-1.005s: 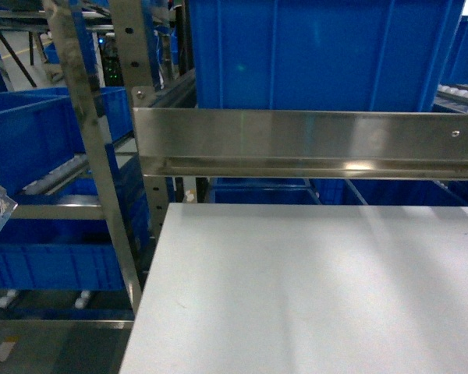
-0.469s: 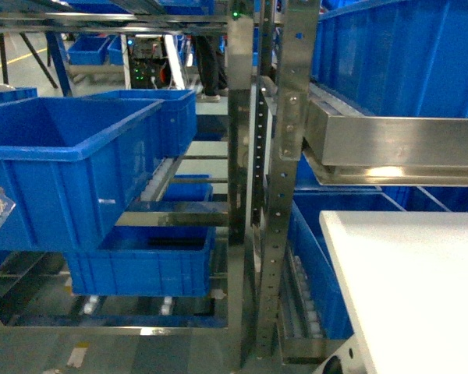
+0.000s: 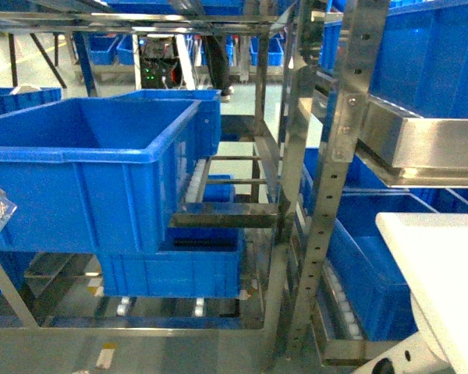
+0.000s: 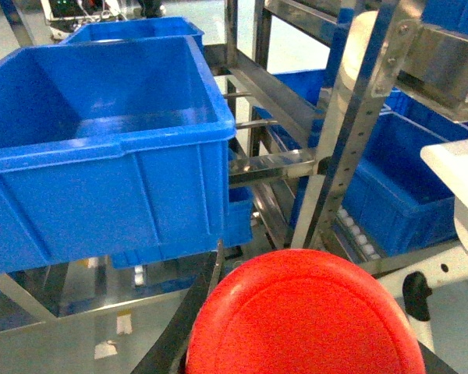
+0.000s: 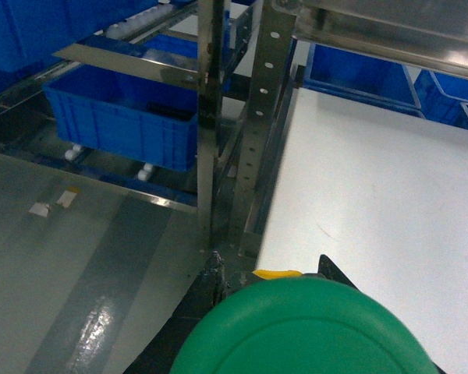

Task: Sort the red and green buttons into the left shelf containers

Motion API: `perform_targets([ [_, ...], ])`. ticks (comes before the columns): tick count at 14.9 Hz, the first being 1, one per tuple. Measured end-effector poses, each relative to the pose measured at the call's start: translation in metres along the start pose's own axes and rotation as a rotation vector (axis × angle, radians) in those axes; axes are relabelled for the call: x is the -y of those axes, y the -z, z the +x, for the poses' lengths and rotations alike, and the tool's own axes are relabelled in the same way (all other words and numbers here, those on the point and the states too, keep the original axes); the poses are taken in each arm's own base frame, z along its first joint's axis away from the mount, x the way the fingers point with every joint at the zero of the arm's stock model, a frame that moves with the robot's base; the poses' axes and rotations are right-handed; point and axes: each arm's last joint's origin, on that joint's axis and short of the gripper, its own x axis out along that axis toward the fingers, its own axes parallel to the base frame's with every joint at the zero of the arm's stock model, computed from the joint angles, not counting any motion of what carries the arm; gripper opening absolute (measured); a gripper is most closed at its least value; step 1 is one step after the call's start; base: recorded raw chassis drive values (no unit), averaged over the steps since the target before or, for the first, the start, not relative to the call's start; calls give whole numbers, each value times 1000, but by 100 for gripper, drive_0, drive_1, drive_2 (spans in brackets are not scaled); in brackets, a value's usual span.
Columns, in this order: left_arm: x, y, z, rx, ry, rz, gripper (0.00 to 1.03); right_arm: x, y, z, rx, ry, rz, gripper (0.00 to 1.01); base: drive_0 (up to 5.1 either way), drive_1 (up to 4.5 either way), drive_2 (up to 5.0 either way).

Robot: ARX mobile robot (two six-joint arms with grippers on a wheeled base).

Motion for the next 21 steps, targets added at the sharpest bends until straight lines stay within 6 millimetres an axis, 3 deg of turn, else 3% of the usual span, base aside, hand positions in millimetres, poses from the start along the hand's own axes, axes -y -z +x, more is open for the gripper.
perform_targets([
  [21,0,0,0,2,0,0,26,0,0,0,1,0,0,27,-495,246,246],
])
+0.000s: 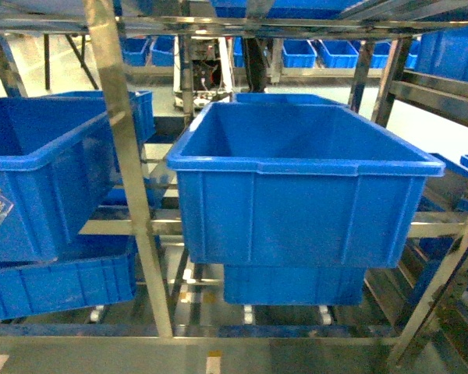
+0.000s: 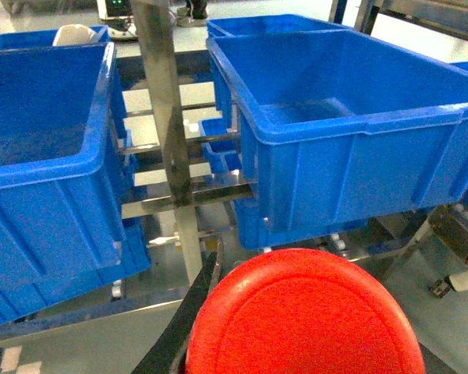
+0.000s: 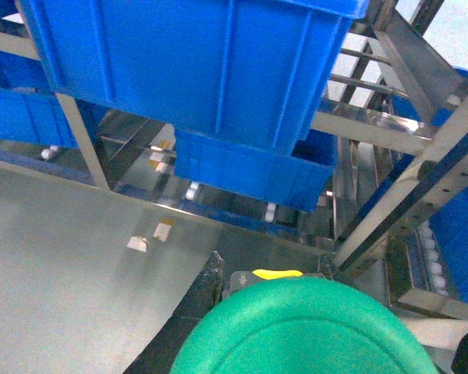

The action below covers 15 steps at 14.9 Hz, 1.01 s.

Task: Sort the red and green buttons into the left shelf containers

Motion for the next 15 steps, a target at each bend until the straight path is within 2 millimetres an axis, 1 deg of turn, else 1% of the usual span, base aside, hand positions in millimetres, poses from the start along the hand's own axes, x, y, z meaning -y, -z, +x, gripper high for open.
perform_targets([
  [9,0,0,0,0,2,0,26,0,0,0,-2,-1,1,27,-491,250,250],
  [12,-1,0,0,4,-17,-3,26,0,0,0,3,-7,-1,27,0,0,0],
  [15,0,0,-1,5,6,0,26,0,0,0,3,-7,-2,27,1,412,-410],
])
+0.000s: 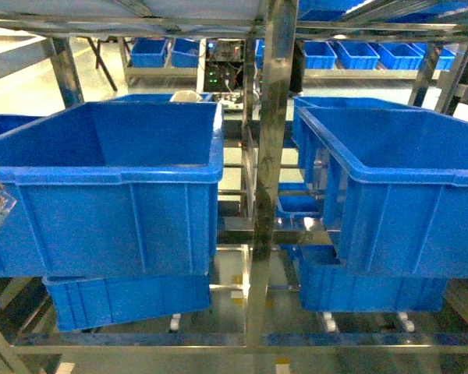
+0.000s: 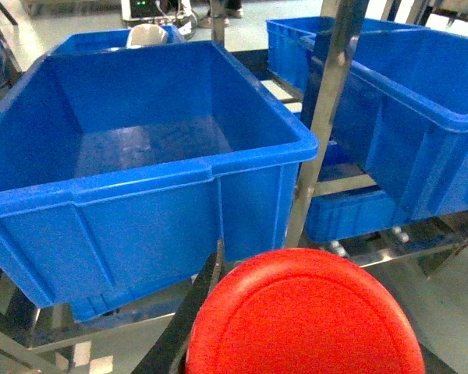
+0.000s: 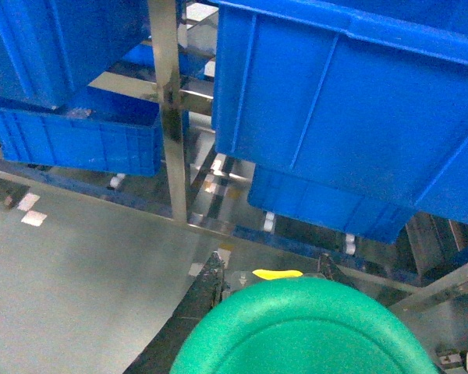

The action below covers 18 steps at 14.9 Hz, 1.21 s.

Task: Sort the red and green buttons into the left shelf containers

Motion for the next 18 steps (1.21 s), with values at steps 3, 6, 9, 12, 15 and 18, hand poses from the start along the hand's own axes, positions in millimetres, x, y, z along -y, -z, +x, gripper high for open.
perform_targets([
  [3,0,1,0,-6,-1,1,26,0,0,0,2,0,-2,27,2,413,-408],
  [6,0,1,1,-9,-2,1,26,0,0,0,-2,2,-2,27,-5,407,-418],
  [9,0,0,0,-1,-2,0,26,0,0,0,-1,2,-2,27,0,0,0],
  [12,-1,2,2,-20,-11,2,26,0,0,0,0,3,-2,27,0,0,0],
  [15,-1,1,1,-11,-8,1,26,0,0,0,-2,2,-2,27,0,0,0],
  [18,-1,1,1,-11,-7,1,26,1,1,0,-7,13,1,27,0,0,0],
])
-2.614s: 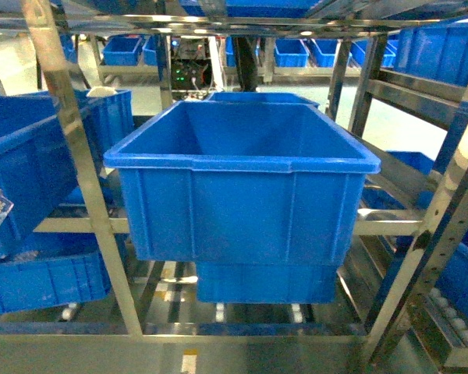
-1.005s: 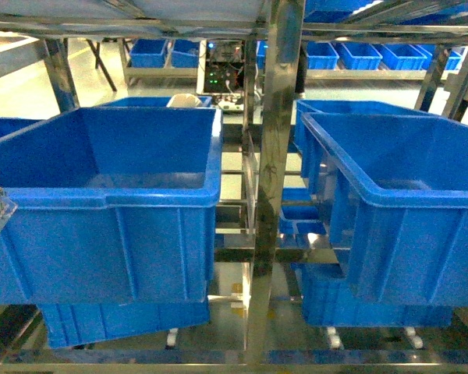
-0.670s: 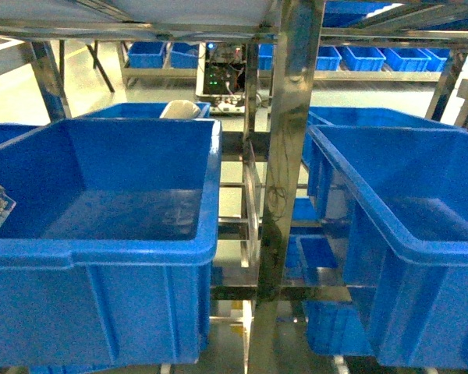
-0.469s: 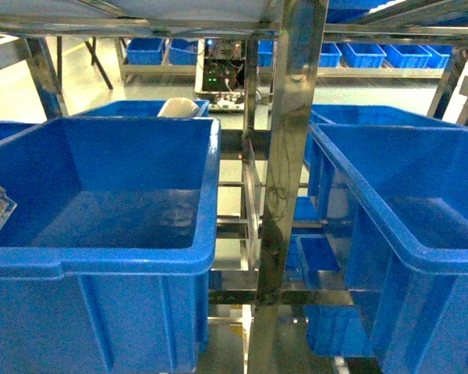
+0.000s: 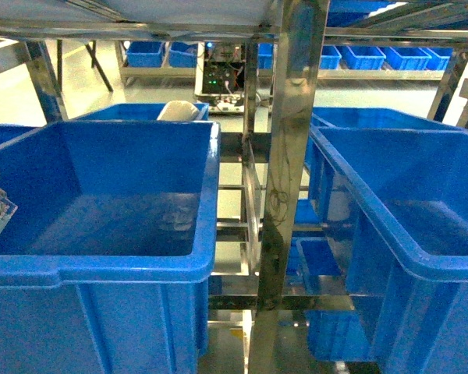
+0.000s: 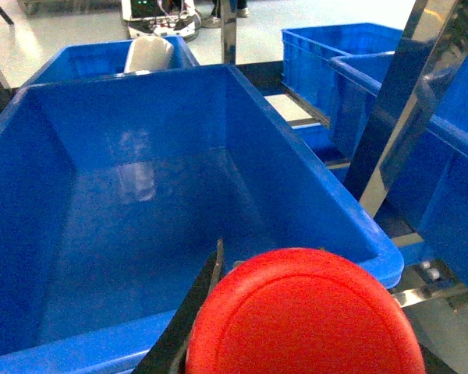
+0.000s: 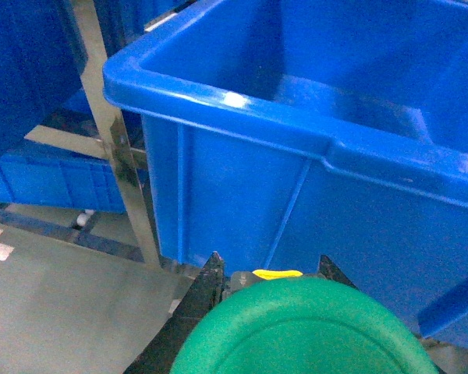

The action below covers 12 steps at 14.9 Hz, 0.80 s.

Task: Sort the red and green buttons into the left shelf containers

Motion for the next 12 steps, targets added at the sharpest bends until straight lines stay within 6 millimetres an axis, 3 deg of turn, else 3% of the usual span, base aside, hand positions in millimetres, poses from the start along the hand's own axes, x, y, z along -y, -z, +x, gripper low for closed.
perform_targets([
  [6,0,0,0,0,0,0,26,-19,-18,-20,50,-54,-39,27,0,0,0],
  [8,0,0,0,0,1,0,26,-4,-55,-7,109,-17,-24,27,0,0,0],
  [9,0,0,0,0,0,0,26,5,-63,2,110,0,-17,27,0,0,0],
  [12,0,0,0,0,0,0,26,34,-67,40,26,23,-16,27,0,0,0],
])
